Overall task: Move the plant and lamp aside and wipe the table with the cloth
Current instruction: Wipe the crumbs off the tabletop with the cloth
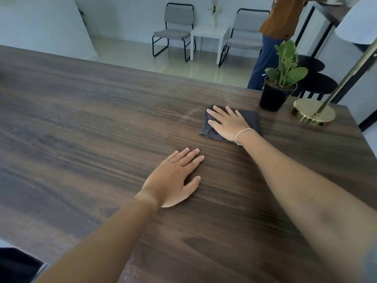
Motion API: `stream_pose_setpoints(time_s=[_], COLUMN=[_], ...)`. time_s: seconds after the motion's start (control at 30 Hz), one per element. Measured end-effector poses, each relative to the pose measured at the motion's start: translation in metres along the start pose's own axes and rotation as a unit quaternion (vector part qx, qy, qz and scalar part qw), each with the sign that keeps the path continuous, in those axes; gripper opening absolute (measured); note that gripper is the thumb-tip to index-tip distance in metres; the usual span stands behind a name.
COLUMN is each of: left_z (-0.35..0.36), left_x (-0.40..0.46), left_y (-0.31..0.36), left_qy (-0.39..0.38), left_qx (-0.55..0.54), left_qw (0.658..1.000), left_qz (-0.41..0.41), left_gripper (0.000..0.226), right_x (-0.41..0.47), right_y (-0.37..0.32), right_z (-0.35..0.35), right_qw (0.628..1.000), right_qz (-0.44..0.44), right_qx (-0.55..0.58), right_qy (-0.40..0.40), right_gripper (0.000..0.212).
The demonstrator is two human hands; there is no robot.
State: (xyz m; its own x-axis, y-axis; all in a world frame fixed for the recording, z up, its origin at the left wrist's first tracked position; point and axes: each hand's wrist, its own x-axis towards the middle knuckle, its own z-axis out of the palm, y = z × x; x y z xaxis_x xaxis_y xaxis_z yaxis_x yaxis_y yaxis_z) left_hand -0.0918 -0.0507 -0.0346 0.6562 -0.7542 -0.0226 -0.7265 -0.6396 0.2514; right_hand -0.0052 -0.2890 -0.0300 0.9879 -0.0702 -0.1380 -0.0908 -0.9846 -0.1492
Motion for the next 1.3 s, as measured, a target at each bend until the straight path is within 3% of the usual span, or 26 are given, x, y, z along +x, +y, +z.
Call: stream_pose_setpoints(time_s=[0.17,0.23,0.4,0.53,0.67,0.77,0.9,0.97,1.17,1.3], left_z=[0.001,0.002,0.002,0.002,0.000,-0.009,-0.024,-0.030,-0.038,-0.035], left_x=[0.000,0.000,0.002,0.000,0.001,-0.012,-0.038,-0.052,-0.074,-0.075], left_y=[-0.002,-0.001,0.000,-0.001,0.000,-0.013,-0.060,-0.084,-0.131,-0.136], left_qy=[-0.004,-0.007,-0.004,-0.003,0.004,0.015,0.023,0.025,0.030,0.041], left_qx=[0.006,0.012,0.011,0.006,-0.042,-0.113,-0.063,-0.050,-0.018,-0.014], left_qw=[1.000,1.000,1.000,1.000,0.999,0.993,0.998,0.998,0.999,0.999], left_qz=[0.003,0.002,0.005,0.007,0.011,0.007,0.001,-0.022,-0.037,-0.020], left_gripper=[0.076,0.077,0.081,0.080,0.058,0.055,0.053,0.052,0.050,0.051], right_x=[-0.074,-0.098,-0.096,-0.133,-0.224,-0.260,-0.233,-0.204,-0.167,-0.244], right_y=[0.014,0.044,0.085,0.040,0.015,0.028,0.015,-0.016,-0.189,-0.217], right_z=[0.011,0.008,-0.001,0.015,0.031,0.034,0.031,0.030,0.055,0.065], right_qw=[0.993,0.996,0.993,0.997,0.999,0.988,0.954,0.946,0.992,0.998], right_qz=[-0.116,-0.091,0.115,0.079,0.025,0.149,0.297,0.319,0.109,-0.021], right_qx=[-0.002,0.017,0.009,0.024,0.017,0.025,0.025,0.038,0.003,0.021], right_qy=[0.003,0.003,0.006,0.011,0.028,0.037,0.038,0.042,0.057,0.058], right_gripper=[0.049,0.048,0.049,0.051,0.060,0.050,0.050,0.051,0.063,0.064])
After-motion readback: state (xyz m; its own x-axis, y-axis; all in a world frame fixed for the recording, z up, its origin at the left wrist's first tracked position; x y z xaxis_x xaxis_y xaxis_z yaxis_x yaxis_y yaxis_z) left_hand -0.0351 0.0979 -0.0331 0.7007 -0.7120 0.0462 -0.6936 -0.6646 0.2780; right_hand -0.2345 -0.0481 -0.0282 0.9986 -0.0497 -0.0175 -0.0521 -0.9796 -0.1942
